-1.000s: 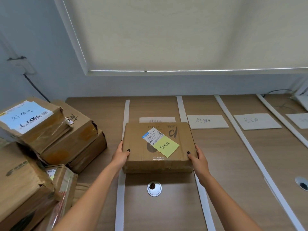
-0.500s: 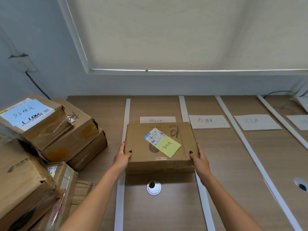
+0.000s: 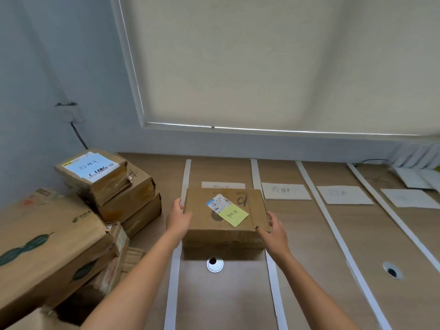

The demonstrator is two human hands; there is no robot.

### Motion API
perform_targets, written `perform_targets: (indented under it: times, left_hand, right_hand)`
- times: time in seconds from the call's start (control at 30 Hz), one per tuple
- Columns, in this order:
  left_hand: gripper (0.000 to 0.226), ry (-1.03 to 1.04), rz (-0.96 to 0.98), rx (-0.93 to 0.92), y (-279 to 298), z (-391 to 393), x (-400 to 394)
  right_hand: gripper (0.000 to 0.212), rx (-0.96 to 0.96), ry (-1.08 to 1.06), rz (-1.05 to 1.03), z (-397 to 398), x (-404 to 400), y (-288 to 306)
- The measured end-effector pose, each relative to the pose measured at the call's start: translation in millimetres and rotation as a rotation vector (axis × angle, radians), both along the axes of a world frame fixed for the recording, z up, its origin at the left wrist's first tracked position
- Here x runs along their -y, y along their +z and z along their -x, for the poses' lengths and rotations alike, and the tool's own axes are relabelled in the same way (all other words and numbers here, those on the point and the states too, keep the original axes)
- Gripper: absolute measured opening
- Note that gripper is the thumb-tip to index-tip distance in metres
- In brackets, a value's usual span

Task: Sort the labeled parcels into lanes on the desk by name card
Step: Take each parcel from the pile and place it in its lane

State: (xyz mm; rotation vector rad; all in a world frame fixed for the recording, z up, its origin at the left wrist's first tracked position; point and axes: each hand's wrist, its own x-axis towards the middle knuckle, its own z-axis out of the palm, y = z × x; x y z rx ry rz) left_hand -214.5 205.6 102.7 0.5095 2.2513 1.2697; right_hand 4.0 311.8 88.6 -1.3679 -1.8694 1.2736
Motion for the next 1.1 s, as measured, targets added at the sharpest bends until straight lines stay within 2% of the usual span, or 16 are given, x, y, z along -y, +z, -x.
perform_targets:
  times: [0.2, 0.47, 0.83, 1.1]
  left_hand:
    - [0.058, -0.179, -0.139, 0.013, 61.7, -72.1, 45.5]
    - [0.057, -0.248, -0.155, -0.113, 109.6, -107.1, 123.3]
    - [0.052, -0.238, -0.214, -0.234, 162.4, -56.1, 223.2]
    - [0.052, -0.227, -0.194, -0.185, 162.8, 21.9, 312.8]
  right_hand:
    - [0.064, -0.085, 0.105, -0.003, -23.7, 60.3, 68.4]
    - [0.062, -0.118, 0.194, -0.037, -40.8, 138.7, 98.3]
    - [0.060, -0.178, 0.236, -0.146, 16.7, 230.4, 148.5]
    - [0.060, -0.217, 0.221, -0.078, 84.1, 309.7, 135.2]
